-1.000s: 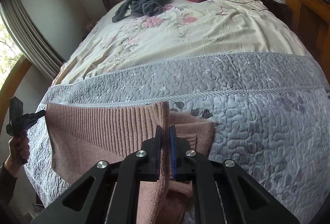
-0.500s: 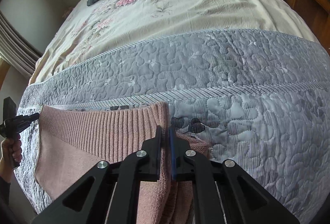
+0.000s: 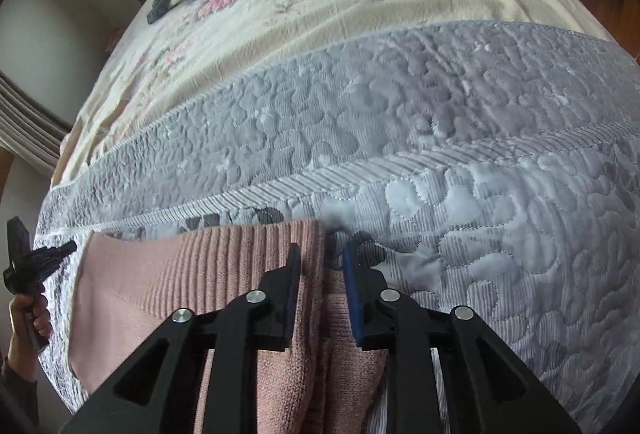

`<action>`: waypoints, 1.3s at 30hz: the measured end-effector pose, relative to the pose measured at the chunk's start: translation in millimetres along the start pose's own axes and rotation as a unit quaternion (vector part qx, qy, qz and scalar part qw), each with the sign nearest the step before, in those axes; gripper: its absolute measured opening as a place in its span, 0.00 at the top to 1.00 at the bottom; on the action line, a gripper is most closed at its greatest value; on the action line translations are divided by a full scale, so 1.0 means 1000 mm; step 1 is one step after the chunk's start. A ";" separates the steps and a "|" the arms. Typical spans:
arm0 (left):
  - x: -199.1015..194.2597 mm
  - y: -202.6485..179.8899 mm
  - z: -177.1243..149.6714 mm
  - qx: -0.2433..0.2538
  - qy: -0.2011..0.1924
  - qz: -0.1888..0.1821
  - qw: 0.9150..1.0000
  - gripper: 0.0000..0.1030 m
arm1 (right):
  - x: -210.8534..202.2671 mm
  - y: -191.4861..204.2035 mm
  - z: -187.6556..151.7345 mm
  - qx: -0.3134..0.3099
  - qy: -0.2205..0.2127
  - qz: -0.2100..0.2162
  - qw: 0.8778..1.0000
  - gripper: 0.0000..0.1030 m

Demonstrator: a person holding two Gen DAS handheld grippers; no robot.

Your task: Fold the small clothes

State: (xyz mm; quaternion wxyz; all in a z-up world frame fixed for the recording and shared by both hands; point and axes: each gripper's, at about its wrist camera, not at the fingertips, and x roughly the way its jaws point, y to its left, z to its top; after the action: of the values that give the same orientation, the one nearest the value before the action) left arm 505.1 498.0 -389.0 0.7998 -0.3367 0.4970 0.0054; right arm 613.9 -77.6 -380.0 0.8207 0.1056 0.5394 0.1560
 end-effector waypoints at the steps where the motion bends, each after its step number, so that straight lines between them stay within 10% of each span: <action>1: -0.004 -0.006 -0.004 0.008 0.004 -0.032 0.999 0.99 | -0.006 0.001 -0.002 0.006 -0.005 0.020 1.000 0.78; 4: 0.014 -0.021 -0.021 0.025 0.066 -0.100 0.992 0.93 | 0.000 0.006 -0.013 0.006 0.023 0.061 0.998 0.79; 8: 0.051 -0.008 -0.031 0.014 0.113 -0.037 0.993 0.99 | 0.024 -0.003 -0.020 0.008 0.053 0.040 0.998 0.98; 11: 0.042 -0.006 -0.028 0.003 0.103 -0.038 0.994 0.99 | 0.009 -0.002 -0.017 0.019 0.042 0.048 0.998 0.90; 17: -0.021 -0.035 -0.084 0.096 0.127 -0.168 0.973 1.00 | -0.037 0.016 -0.068 -0.018 0.055 0.134 0.989 0.88; 23: -0.005 -0.002 -0.147 0.107 0.171 -0.075 0.977 1.00 | -0.019 -0.015 -0.098 0.013 0.084 0.111 0.990 1.00; 30: -0.058 -0.021 -0.177 0.126 0.140 -0.157 0.969 0.92 | -0.071 0.024 -0.131 -0.042 0.083 0.145 0.985 0.89; 34: -0.027 -0.010 -0.209 0.146 0.186 -0.079 0.968 0.94 | -0.051 0.015 -0.171 -0.070 0.128 0.086 0.986 0.95; 37: -0.022 0.008 -0.205 0.105 0.197 -0.089 0.971 1.00 | -0.053 0.003 -0.170 -0.060 0.122 0.056 0.989 1.00; 39: -0.040 0.003 -0.194 0.101 0.189 -0.113 0.970 0.84 | -0.074 0.016 -0.166 -0.077 0.103 0.039 0.991 0.89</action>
State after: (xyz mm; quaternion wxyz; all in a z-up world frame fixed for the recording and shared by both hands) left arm 330.6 407.5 -413.0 0.7164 -0.3030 0.5960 -0.1994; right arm 432.3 -88.8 -377.0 0.7600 0.0464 0.6026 0.2390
